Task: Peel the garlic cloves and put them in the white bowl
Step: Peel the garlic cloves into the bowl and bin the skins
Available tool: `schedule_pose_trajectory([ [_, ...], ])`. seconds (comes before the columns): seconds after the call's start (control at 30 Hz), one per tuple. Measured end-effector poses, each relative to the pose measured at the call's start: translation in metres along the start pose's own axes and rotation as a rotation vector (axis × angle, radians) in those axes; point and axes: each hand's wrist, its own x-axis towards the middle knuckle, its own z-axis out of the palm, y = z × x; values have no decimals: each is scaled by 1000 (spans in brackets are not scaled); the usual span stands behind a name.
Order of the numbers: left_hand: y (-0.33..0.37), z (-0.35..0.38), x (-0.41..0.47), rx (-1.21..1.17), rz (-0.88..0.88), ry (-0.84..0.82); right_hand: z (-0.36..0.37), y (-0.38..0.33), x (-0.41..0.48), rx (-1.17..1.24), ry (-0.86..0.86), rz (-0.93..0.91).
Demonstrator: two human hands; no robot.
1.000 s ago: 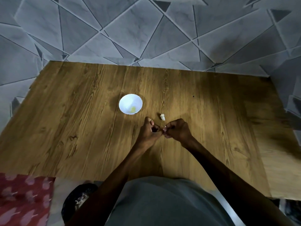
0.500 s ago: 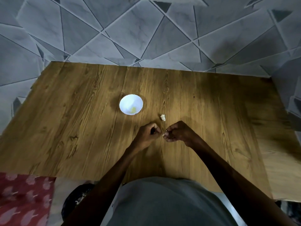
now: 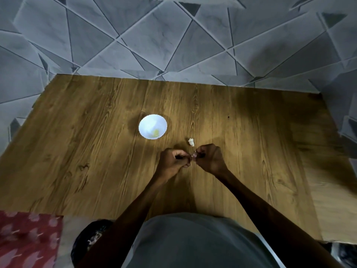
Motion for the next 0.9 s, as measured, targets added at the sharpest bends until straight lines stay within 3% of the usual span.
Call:
schedule_pose_trajectory([
  [0.1, 8, 6, -6, 232, 121, 97, 4, -4, 1, 11, 9, 87],
  [0.27, 8, 12, -8, 617, 291, 147, 10, -1, 1, 264, 7, 241],
  [0.5, 0, 13, -10, 810, 423, 69, 10, 4, -5, 576, -53, 395],
  [0.57, 3, 11, -9, 633, 290, 88, 12, 3, -7, 520, -26, 322],
  [0.7, 19, -5, -2, -162, -246, 29, 14, -3, -13, 145, 178, -30],
  [0.9, 33, -26, 6, -809, -685, -111, 8, -12, -19, 109, 368, -416],
])
